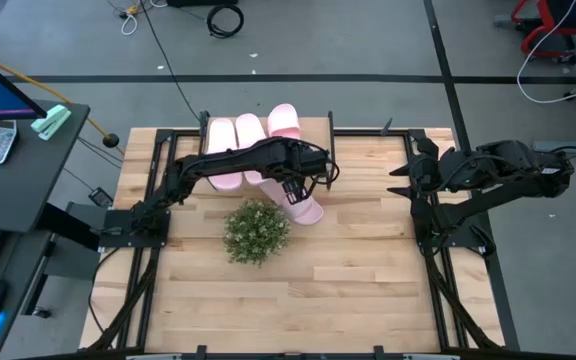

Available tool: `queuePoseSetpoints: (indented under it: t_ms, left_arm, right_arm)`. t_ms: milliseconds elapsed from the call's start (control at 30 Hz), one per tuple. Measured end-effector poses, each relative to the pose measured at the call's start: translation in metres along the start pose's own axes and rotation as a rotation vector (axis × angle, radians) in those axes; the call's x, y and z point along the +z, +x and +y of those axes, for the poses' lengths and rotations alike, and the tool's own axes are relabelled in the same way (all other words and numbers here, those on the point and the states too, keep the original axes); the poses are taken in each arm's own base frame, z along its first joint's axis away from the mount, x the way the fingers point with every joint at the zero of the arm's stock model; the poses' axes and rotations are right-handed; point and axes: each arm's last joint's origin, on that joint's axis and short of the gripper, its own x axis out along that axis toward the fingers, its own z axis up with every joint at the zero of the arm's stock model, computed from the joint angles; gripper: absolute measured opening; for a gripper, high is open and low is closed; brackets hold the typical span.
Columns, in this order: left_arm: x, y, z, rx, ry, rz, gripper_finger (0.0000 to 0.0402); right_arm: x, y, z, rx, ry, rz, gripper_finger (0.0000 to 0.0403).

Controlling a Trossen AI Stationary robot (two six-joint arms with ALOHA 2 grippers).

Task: Pick and place slides into the shelf
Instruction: Put the pink slide on the shelf

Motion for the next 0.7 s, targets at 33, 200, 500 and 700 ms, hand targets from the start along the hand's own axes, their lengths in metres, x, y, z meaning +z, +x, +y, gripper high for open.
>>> queuePoseSetpoints:
  t_ms: [33,200,500,700]
  left_arm:
    - [0.0,-0.003,0.002,-0.003,-0.001,-0.008,0.0221]
    - [0.007,-0.032,0.014,-0.084,-0.079,-0.178,0.0242]
    - [0.012,-0.078,0.032,-0.311,-0.093,-0.417,0.0249]
    - [0.001,-0.091,0.019,-0.361,-0.047,-0.392,0.0245]
  right_arm:
    - [-0.001,0.0,-0.001,-0.004,0.01,0.011,0.0197]
    - [-0.008,-0.005,-0.004,-0.021,0.075,0.034,0.0197]
    - [-0.029,0.006,-0.005,-0.032,0.175,0.045,0.0197]
    - [-0.048,0.036,0.008,0.042,0.212,-0.01,0.0197]
